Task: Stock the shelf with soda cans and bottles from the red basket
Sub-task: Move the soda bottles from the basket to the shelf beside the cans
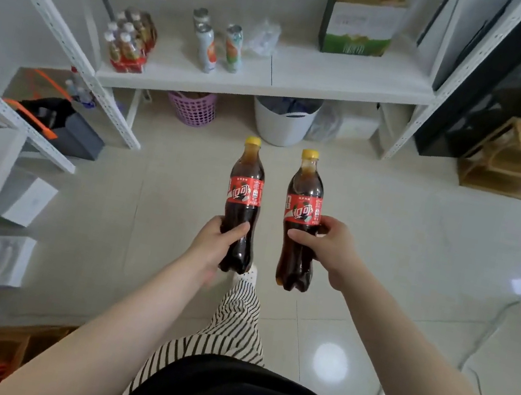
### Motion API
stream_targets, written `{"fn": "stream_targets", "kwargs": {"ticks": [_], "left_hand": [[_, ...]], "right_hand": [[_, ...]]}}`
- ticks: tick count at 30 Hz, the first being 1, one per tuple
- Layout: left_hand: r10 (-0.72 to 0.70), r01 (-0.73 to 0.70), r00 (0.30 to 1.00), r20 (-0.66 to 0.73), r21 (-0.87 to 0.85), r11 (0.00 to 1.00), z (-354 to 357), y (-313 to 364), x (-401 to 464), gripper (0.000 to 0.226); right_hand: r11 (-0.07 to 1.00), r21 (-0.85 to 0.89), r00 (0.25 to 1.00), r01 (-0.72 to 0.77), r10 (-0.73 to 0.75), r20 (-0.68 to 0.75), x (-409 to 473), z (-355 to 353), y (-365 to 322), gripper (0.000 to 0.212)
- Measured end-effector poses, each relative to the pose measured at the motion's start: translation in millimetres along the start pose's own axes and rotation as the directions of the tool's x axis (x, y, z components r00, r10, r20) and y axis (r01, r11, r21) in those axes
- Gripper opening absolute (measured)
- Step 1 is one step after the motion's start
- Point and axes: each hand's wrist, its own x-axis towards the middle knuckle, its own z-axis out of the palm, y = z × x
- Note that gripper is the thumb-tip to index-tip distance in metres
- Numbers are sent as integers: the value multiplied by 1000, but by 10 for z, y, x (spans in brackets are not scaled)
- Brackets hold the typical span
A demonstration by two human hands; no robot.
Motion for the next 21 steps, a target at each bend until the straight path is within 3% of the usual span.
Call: {"fn": "stream_targets", "kwargs": {"ticks": [14, 21], "left_hand": [[86, -104, 983, 163, 108, 989, 917, 1736, 1960, 22], [150, -167, 974, 171, 92, 982, 1665, 2374, 2674, 32]], "right_hand": [[987, 158, 984, -8, 36, -176, 1983, -849, -1124, 38], [986, 166, 985, 34, -5, -173, 2943, -1523, -1631, 41]]}}
